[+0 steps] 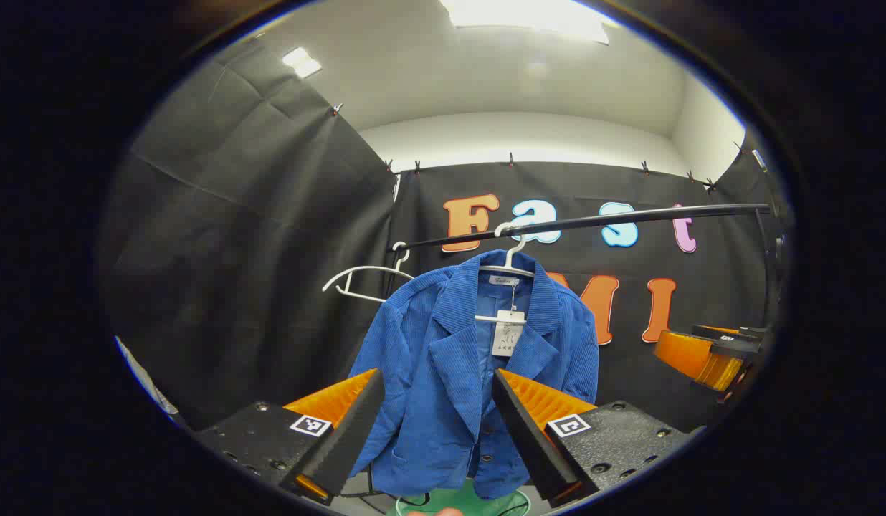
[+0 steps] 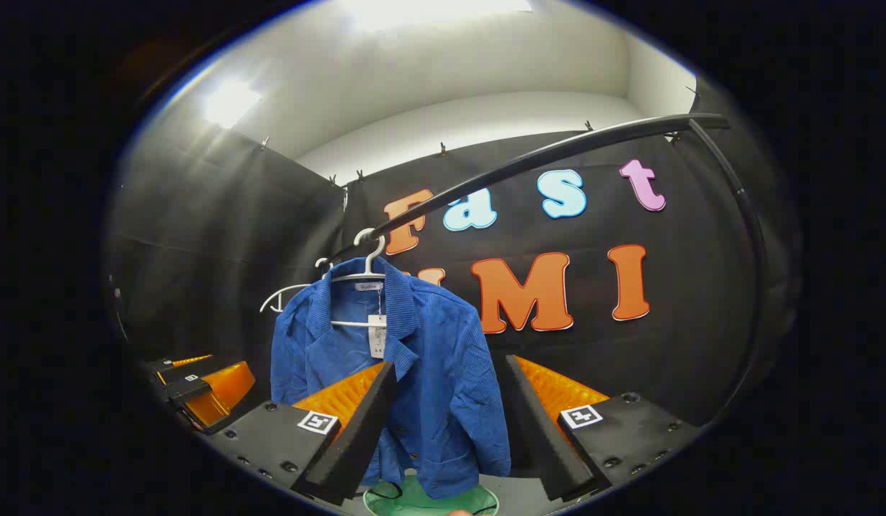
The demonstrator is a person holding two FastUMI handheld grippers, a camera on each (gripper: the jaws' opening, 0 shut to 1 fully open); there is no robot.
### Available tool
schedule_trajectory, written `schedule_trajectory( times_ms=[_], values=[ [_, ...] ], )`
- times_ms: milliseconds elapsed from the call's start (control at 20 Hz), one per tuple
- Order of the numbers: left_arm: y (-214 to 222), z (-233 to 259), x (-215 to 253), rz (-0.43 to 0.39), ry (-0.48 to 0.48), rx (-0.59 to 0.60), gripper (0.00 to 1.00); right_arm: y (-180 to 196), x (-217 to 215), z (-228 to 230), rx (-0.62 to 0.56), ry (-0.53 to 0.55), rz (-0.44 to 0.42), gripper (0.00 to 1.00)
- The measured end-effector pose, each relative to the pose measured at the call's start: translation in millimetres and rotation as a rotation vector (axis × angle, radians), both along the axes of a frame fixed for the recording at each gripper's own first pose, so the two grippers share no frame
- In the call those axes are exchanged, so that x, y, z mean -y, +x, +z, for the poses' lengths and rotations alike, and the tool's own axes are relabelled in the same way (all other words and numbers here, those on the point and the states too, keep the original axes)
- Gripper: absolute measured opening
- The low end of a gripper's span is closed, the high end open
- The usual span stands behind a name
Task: Grasp the clothes on the hanger with both hands and then place them into the laundry hamper below.
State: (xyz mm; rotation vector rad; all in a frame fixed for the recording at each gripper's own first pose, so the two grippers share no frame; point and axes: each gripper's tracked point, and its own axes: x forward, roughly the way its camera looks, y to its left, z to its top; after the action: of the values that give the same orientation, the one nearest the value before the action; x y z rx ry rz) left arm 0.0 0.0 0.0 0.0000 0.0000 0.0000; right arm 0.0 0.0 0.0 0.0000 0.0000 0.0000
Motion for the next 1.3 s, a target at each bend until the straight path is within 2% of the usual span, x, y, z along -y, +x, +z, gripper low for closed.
schedule_trajectory(
  times_ms=[150,300,350,450,500,600,650,700,750,850,900,950,1300],
  values=[
    [13.4,-1.8,9.9,-0.062,-0.013,-0.012,0.92,-4.7,5.1,-1.7,-0.001,0.007,-0.045,0.97],
    [18.9,-5.1,7.9,-0.079,-0.004,-0.019,0.95,-6.1,11.6,-6.7,0.002,0.013,-0.091,0.97],
    [19.8,-3.4,8.0,-0.087,-0.008,-0.015,0.92,-6.9,10.4,-10.7,-0.008,0.007,-0.096,0.97],
    [18.6,-0.5,7.0,-0.098,-0.012,-0.008,0.95,-7.0,9.6,-20.3,-0.038,-0.014,-0.104,0.97],
    [19.3,1.2,5.2,-0.097,-0.008,-0.002,0.92,-6.5,9.9,-22.5,-0.044,-0.021,-0.108,0.97],
    [20.2,4.1,1.5,-0.091,0.0,0.01,0.92,-6.5,6.0,-25.1,-0.05,-0.026,-0.109,0.97],
    [20.5,4.1,0.5,-0.09,0.002,0.012,0.95,-8.1,3.3,-27.0,-0.053,-0.025,-0.105,0.97],
    [20.7,4.1,0.6,-0.09,0.001,0.015,0.92,-7.1,0.4,-27.9,-0.058,-0.023,-0.098,0.97],
    [19.9,4.3,1.6,-0.091,-0.003,0.017,0.95,-7.6,-2.1,-29.4,-0.063,-0.022,-0.09,0.97],
    [19.2,3.5,1.2,-0.091,-0.013,0.021,0.95,-7.5,-5.1,-31.5,-0.069,-0.026,-0.079,0.98],
    [20.1,3.0,1.3,-0.089,-0.016,0.022,0.92,-7.1,-4.8,-32.4,-0.069,-0.029,-0.079,0.98],
    [20.4,2.1,1.2,-0.088,-0.016,0.019,0.92,-7.1,-3.8,-32.4,-0.069,-0.03,-0.079,0.92],
    [23.9,-3.3,-3.7,-0.077,-0.009,0.008,0.95,-0.8,2.3,-34.4,-0.069,-0.018,-0.083,0.92]
  ],
)
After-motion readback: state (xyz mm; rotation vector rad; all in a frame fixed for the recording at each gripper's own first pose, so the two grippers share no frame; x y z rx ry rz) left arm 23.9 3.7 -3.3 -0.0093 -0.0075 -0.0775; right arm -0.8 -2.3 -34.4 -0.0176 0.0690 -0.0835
